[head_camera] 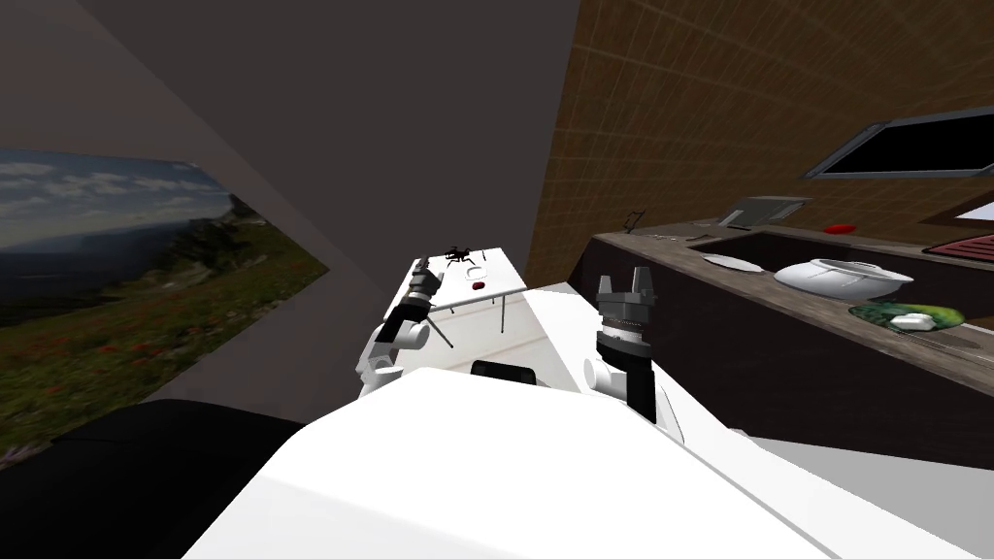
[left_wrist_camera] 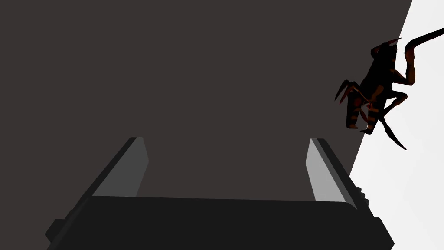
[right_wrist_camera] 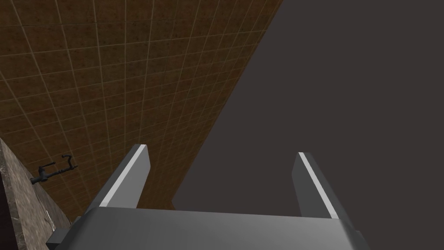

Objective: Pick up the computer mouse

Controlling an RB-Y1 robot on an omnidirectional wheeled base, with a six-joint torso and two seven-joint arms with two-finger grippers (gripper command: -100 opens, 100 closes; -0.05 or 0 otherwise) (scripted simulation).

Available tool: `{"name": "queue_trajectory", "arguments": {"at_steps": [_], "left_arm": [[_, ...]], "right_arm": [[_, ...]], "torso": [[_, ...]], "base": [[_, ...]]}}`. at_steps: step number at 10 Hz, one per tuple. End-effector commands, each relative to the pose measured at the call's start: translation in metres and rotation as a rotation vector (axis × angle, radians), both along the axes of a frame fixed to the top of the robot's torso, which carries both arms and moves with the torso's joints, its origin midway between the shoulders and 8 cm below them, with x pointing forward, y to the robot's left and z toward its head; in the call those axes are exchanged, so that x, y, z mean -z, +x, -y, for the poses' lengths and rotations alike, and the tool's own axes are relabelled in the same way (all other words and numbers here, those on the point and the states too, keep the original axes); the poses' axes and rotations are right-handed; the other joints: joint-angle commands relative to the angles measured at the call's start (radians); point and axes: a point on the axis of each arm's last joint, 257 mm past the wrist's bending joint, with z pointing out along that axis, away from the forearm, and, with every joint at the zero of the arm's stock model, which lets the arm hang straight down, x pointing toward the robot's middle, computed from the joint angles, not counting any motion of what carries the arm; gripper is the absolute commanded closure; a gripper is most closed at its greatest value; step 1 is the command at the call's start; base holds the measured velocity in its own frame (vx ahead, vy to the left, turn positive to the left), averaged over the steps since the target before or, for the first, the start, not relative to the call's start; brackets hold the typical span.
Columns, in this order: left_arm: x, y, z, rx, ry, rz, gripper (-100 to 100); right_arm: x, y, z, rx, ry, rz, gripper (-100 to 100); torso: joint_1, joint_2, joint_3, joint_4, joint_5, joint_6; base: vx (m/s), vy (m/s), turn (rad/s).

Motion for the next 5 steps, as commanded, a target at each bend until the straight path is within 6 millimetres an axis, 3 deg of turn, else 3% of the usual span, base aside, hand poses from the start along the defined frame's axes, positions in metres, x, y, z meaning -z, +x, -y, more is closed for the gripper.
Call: {"name": "queue_trajectory", "arguments": {"at_steps": [1, 5], "left_arm": [[0.008, 0.003, -0.001, -0.002, -0.007, -0.03, -100], [0.025, 0.016, -0.004, 0.009, -0.06, -0.119, -100]], "right_arm": [[0.0, 0.0, 0.0, 0.0, 0.0, 0.0, 0], [0.0, 0.0, 0.0, 0.0, 0.0, 0.0, 0]], "torso": [[0.0, 0.0, 0.0, 0.0, 0.0, 0.0], [0.0, -0.001, 0.0, 0.0, 0.0, 0.0]], "base": [[-0.003, -0.008, 0.006], [-0.005, -0.02, -0.064]]}}
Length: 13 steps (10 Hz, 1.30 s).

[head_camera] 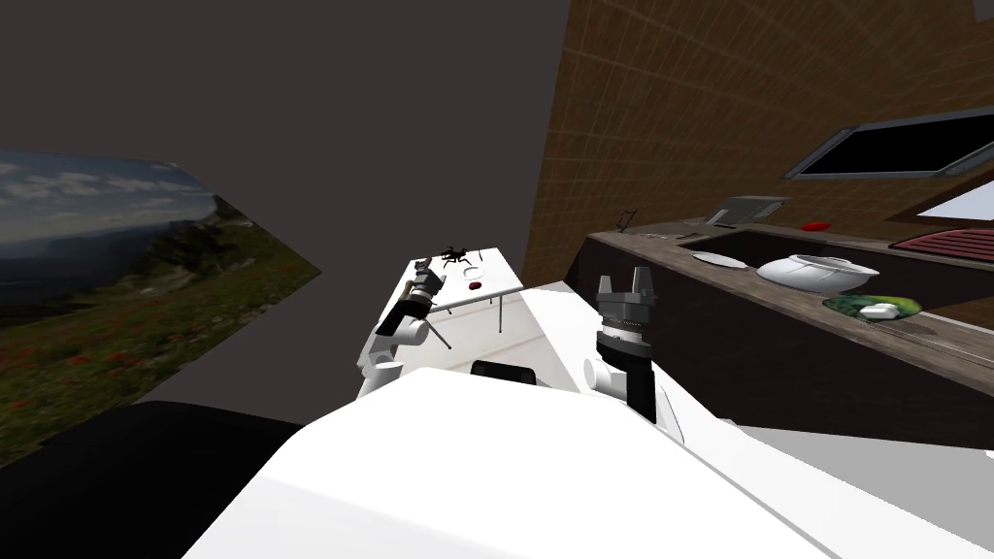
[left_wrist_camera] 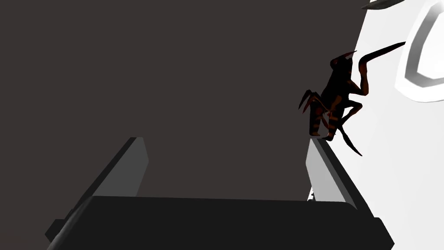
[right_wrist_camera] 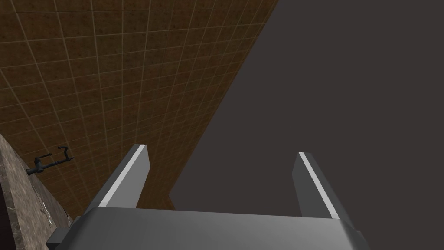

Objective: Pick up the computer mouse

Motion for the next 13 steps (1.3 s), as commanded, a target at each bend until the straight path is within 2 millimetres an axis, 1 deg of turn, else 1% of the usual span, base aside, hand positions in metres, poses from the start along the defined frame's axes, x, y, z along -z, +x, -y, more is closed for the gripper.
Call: {"name": "queue_trajectory", "arguments": {"at_steps": [1, 2, 3, 4, 8, 9, 10, 11, 12, 13], "left_arm": [[0.007, 0.002, 0.0, -0.001, -0.006, -0.027, -100], [0.01, 0.007, 0.0, 0.007, -0.03, -0.051, -100], [0.016, 0.008, -0.001, 0.005, -0.032, -0.076, -100], [0.017, 0.012, 0.0, 0.014, -0.054, -0.088, -100], [0.039, 0.016, -0.001, 0.015, -0.082, -0.181, -100], [0.04, 0.016, -0.001, 0.015, -0.083, -0.185, -100], [0.045, 0.02, 0.0, 0.022, -0.104, -0.214, -100], [0.051, 0.019, 0.0, 0.019, -0.106, -0.24, -100], [0.054, 0.023, 0.001, 0.026, -0.125, -0.259, -100], [0.061, 0.021, 0.0, 0.023, -0.127, -0.286, -100]], "right_arm": [[0.0, 0.0, 0.0, 0.0, 0.0, 0.0, 0], [0.0, 0.0, 0.0, 0.0, 0.0, 0.0, 0], [0.0, 0.0, 0.0, 0.0, 0.0, 0.0, 0], [0.0, 0.0, 0.0, 0.0, 0.0, 0.0, 0], [0.0, 0.0, 0.0, 0.0, 0.0, 0.0, 0], [0.0, 0.0, 0.0, 0.0, 0.0, 0.0, 0], [0.0, 0.0, 0.0, 0.0, 0.0, 0.0, 0], [0.0, 0.0, 0.0, 0.0, 0.0, 0.0, 0], [0.0, 0.0, 0.0, 0.0, 0.0, 0.0, 0], [0.0, 0.0, 0.0, 0.0, 0.0, 0.0, 0]], "torso": [[0.0, 0.0, 0.0, 0.0, 0.0, 0.0], [0.001, 0.0, 0.0, 0.0, 0.0, 0.0], [0.0, 0.0, 0.0, 0.0, 0.0, 0.0], [0.0, 0.0, 0.0, 0.0, 0.0, 0.0], [0.0, -0.001, 0.0, 0.0, 0.0, 0.0], [0.0, -0.001, 0.0, 0.0, 0.0, 0.0], [0.001, -0.001, 0.0, 0.0, 0.0, 0.0], [0.0, -0.001, -0.001, 0.0, 0.0, 0.0], [0.0, -0.001, -0.001, 0.0, 0.0, 0.0], [0.0, -0.002, -0.001, 0.0, 0.0, 0.0]], "base": [[-0.003, -0.01, 0.009], [-0.002, -0.02, -0.074], [-0.001, -0.019, -0.049], [0.005, -0.025, -0.069], [0.006, -0.017, -0.039], [0.007, -0.008, -0.001], [0.019, -0.014, -0.063], [0.016, -0.015, -0.044], [0.022, -0.026, -0.059], [0.025, -0.021, -0.033]]}}
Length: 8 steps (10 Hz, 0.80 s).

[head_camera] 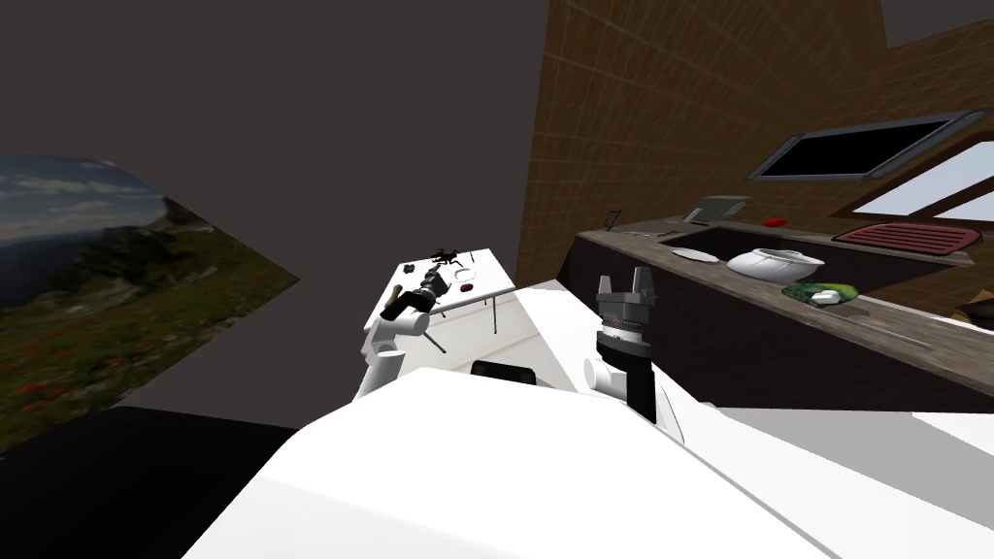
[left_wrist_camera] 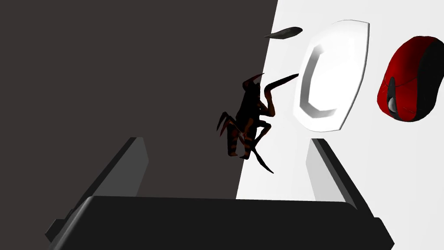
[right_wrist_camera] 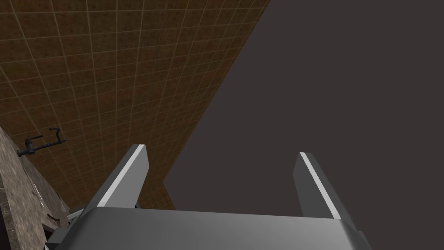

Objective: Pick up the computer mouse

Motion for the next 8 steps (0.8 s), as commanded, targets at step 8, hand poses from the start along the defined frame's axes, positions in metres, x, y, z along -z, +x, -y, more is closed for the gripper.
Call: {"name": "queue_trajectory", "arguments": {"at_steps": [8], "left_arm": [[0.05, -0.001, 0.0, 0.004, -0.059, -0.217, -100]], "right_arm": [[0.0, 0.0, 0.0, 0.0, 0.0, 0.0, 0]], "torso": [[0.0, 0.0, 0.0, 0.0, 0.0, 0.0]], "base": [[0.028, -0.013, -0.031]]}}
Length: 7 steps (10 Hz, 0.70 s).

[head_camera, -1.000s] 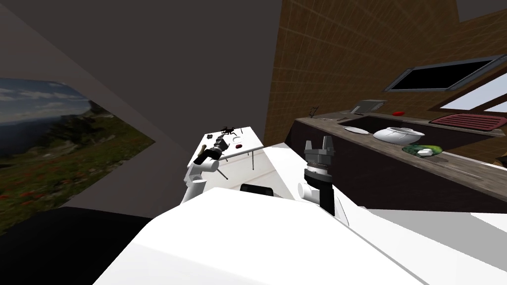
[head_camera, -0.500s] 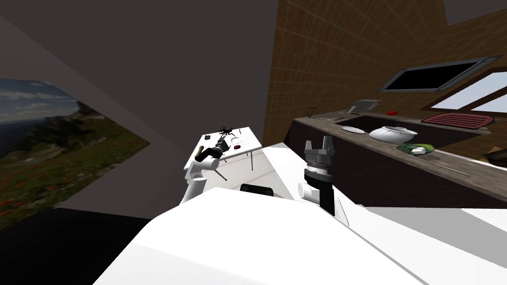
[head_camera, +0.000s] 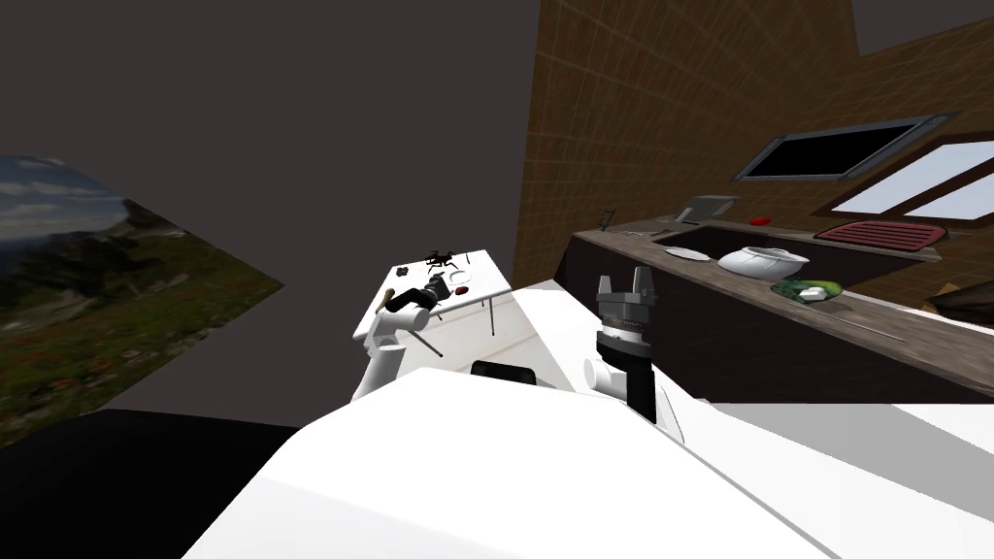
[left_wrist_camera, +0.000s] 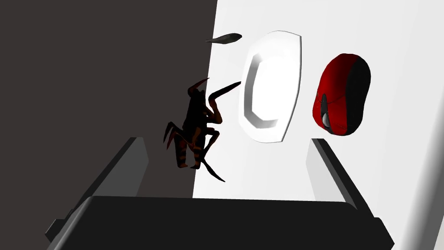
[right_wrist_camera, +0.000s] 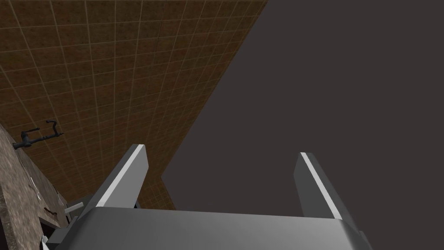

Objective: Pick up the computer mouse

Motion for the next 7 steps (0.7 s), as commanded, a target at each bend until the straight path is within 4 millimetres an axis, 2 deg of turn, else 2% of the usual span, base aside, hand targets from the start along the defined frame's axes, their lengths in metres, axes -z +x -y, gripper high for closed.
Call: {"name": "queue_trajectory", "arguments": {"at_steps": [1, 7], "left_arm": [[0.01, 0.0, -0.001, 0.0, -0.015, -0.047, -100], [0.044, -0.011, -0.003, -0.008, -0.037, -0.2, -100]], "right_arm": [[0.0, 0.0, 0.0, 0.0, 0.0, 0.0, 0], [0.0, 0.0, 0.0, 0.0, 0.0, 0.0, 0]], "torso": [[0.0, 0.0, 0.0, 0.0, 0.0, 0.0], [0.0, -0.002, -0.001, 0.0, 0.0, 0.0]], "base": [[0.057, -0.013, -0.047], [0.047, -0.007, -0.022]]}}
